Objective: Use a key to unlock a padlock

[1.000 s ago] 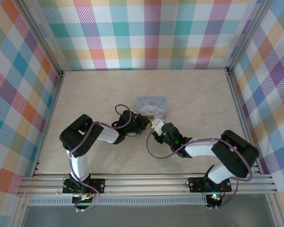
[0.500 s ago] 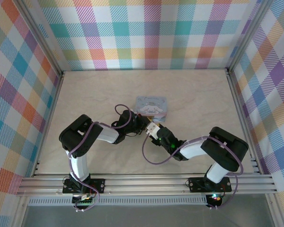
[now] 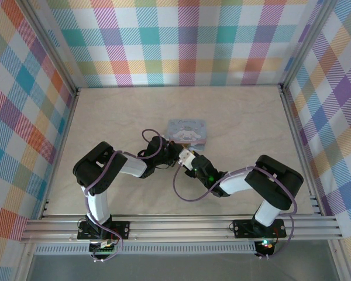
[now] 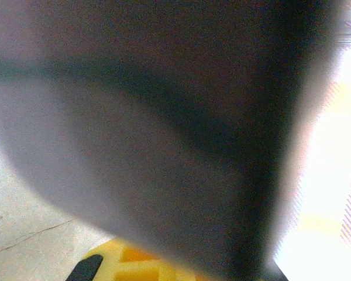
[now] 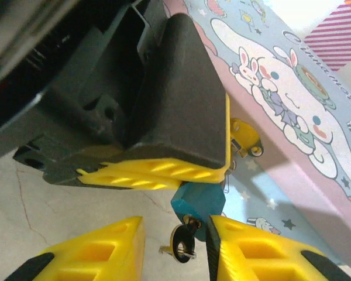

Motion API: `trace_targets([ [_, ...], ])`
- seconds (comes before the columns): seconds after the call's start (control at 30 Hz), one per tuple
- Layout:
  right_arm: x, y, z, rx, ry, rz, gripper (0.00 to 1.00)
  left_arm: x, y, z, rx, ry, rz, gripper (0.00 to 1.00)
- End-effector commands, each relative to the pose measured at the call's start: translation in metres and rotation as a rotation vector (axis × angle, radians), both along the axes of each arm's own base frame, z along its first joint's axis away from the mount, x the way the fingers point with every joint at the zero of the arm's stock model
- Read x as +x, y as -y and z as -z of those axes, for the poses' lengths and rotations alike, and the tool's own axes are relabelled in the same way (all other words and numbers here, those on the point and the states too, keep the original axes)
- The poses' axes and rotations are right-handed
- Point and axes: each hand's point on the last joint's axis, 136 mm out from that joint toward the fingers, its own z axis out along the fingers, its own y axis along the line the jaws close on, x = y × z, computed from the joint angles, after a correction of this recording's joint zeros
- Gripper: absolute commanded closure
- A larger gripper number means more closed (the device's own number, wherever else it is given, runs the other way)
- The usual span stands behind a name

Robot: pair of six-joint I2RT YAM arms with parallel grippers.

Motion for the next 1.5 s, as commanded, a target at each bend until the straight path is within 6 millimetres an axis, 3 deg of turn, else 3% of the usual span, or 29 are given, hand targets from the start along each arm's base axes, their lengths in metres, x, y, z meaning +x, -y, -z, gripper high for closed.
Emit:
trace_targets([
  [0.0,0.004,-0.012,-0.011,0.039,0.024,-0.017,0.71,-0.003,0.007,-0.012,-0.016,0.002,0.019,0.98],
  [0.37,0.006,-0.012,-0.011,0.064,0.006,0.002,1.0,-0.003,0.008,-0.013,-0.018,0.002,0.024,0.98],
  [0.57,0.008,-0.005,-0.012,0.155,-0.047,0.023,1.0,-0.003,0.007,-0.013,-0.014,0.002,0.023,0.98],
  [1.0,0.009,0.003,-0.012,0.526,-0.386,-0.026,1.0,-0.003,0.007,-0.014,-0.008,0.006,0.016,0.98],
  [1.27,0.011,0.007,-0.008,0.526,-0.411,-0.004,1.0,-0.003,0.009,-0.015,-0.007,0.008,0.02,0.98],
  [1.47,0.013,0.015,0.003,0.519,-0.475,0.078,1.0,-0.004,0.003,-0.019,0.026,0.032,0.02,0.82],
])
